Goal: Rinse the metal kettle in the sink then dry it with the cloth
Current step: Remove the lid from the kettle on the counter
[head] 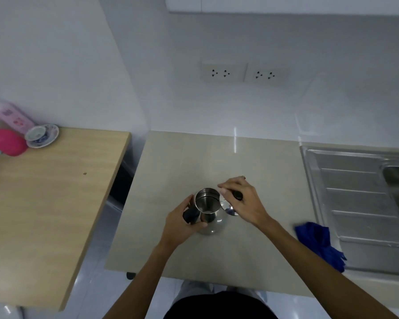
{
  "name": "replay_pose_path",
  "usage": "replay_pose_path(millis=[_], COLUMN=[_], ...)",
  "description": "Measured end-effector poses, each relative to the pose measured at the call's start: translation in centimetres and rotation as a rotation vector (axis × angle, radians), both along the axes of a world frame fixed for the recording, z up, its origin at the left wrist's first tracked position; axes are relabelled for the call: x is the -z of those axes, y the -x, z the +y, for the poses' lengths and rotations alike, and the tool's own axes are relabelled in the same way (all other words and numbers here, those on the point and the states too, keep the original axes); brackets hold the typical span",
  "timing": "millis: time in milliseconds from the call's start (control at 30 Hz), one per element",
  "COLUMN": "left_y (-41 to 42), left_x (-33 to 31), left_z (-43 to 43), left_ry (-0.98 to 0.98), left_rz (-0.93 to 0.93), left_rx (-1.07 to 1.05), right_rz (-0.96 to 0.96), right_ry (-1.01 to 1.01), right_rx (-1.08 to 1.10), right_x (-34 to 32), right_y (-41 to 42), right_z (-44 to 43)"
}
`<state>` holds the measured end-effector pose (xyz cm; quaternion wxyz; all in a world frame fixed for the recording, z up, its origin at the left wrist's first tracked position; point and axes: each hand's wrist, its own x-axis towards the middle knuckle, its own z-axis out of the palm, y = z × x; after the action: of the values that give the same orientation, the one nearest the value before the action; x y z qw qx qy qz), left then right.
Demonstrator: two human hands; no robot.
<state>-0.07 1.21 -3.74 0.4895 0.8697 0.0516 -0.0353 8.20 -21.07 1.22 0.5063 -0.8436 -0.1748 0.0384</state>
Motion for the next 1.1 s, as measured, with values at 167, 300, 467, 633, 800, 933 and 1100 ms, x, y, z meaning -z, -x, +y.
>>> replay_pose_path(millis=[167,300,467,633,800,933,1100], left_y=[0.0,0.1,0.0,0.1,0.0,0.0,0.0], left_x=[-0.1,0.3,-0.1,0.0,0.2,0.4,0.6], left_z=[-0.1,-0.2,-0.4,-0.4,-0.3,-0.3,-0.3], left_ry=[0.012,0.012,-0.003,-0.009,-0.003,0.007,0.025], left_rz=[0.0,0.009,0.009,0.019,0.029,0.048,0.074], left_rx=[-0.018,-0.026,-0.017,-0.027,-0.031,-0.042,-0.055], right_rz=[-0.063,-0.103,-0.168,-0.21,-0.199,-0.156,-0.131], right_ry=[0.12,0.251,0.428,0.605,0.648,0.647,0.595], right_rx=[0.213,0.305,0.415,0.437,0.402,0.355,0.333], right_x=[3.8,8.5,13.3,14.4,15.8,17.0,17.5], right_y=[2.0,4.1,6.4,7.3,8.2,8.7,9.1], right_z=[-4.9,-8.1,-11.0,-12.3,-12.7,-12.8,-13.0])
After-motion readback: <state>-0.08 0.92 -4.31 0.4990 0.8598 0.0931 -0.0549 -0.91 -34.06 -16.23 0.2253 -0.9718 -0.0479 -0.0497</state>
